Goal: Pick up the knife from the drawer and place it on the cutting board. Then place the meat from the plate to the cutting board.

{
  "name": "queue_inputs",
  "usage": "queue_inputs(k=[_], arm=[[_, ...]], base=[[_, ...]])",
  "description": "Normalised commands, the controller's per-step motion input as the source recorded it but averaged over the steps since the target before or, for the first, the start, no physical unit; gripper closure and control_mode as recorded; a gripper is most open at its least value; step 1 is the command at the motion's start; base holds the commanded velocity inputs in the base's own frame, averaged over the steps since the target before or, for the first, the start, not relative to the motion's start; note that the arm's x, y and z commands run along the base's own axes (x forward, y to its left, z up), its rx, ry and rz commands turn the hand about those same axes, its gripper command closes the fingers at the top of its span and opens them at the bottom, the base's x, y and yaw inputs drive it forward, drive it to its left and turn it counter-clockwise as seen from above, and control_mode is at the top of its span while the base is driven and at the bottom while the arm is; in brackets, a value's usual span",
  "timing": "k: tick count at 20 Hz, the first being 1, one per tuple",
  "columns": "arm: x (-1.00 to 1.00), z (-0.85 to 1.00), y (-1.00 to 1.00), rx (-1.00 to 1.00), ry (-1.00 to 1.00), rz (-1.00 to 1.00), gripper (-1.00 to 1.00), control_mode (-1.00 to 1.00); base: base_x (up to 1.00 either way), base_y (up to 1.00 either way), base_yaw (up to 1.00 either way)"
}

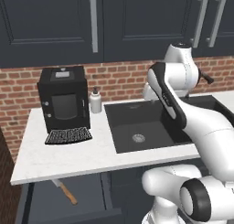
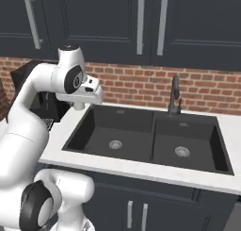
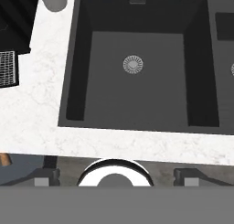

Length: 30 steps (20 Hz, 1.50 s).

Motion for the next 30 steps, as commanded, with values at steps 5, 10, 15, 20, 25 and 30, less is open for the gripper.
queue_inputs(k=[5, 10, 15, 20, 25, 30], arm=[[0.00, 0.00, 0.00, 0.00, 0.00, 0.00, -1.00, 1.00], [0.00, 0.00, 0.00, 0.00, 0.00, 0.00, -1.00, 1.00], [0.00, 0.00, 0.00, 0.00, 0.00, 0.00, -1.00, 1.00], [0.00, 0.00, 0.00, 0.00, 0.00, 0.00, -1.00, 1.00], [0.00, 0.00, 0.00, 0.00, 0.00, 0.00, -1.00, 1.00], [0.00, 0.00, 0.00, 0.00, 0.00, 0.00, -1.00, 1.00]], base=[[-0.18, -1.00, 0.31], [-0.35, -0.46, 0.73], [-0.19, -0.02, 0.92], [-0.12, 0.00, 0.95], [-0.09, -0.04, 0.91], [0.00, -0.17, 0.84]])
